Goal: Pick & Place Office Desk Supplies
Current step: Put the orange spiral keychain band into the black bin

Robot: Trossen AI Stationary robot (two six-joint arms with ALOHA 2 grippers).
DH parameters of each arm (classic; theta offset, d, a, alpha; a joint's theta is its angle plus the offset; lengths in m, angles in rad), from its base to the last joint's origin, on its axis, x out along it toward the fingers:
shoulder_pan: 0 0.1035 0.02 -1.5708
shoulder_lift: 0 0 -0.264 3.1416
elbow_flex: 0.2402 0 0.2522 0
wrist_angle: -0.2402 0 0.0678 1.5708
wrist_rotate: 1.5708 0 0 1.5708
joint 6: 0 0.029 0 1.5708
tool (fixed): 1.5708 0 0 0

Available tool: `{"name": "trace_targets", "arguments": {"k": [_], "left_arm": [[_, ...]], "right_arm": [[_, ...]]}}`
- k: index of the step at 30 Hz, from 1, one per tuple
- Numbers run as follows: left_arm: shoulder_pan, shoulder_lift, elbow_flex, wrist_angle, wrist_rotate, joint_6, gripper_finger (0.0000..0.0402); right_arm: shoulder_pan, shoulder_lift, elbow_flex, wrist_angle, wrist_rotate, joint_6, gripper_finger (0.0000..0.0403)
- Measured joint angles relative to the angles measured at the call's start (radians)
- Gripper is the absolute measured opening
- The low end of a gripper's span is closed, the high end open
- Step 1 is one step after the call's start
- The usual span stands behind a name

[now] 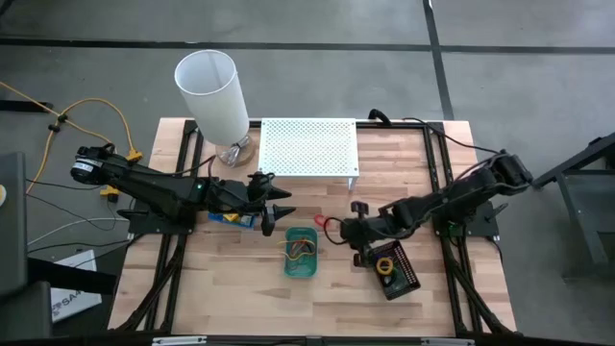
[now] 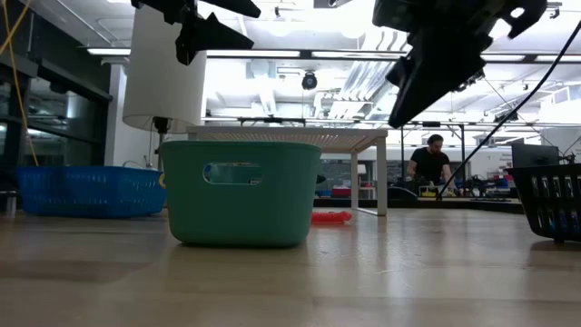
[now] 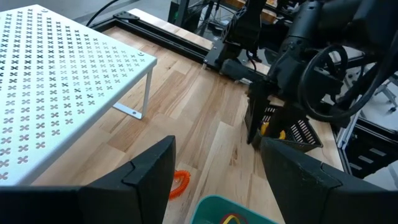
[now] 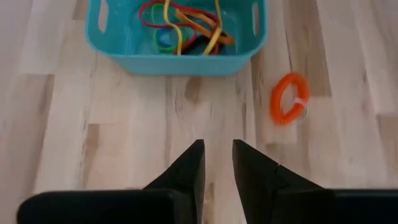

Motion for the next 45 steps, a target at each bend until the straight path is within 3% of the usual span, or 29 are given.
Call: {"name": "trace_targets", "arguments": {"k": [5,22,40,45], "left_arm": [[0.000,0.000,0.000,0.000,0.000,0.000,0.0230],[0.000,0.000,0.000,0.004,0.000,0.000,0.0230],[0.000,0.000,0.000,0.006,0.000,0.000,0.0230],[0.000,0.000,0.000,0.008,0.000,0.000,0.0230]], "right_arm": [[-0.022,0.033,0.000,0.059,-0.004,-0.130,0.0069],[-0.167,0.157,0.000,0.187,-0.082,-0.266,0.0069],[-0.261,0.191,-0.001,0.220,-0.137,-0.336,0.0069],[-0.266,0.254,-0.005,0.233,-0.152,-0.341,0.0069]]}}
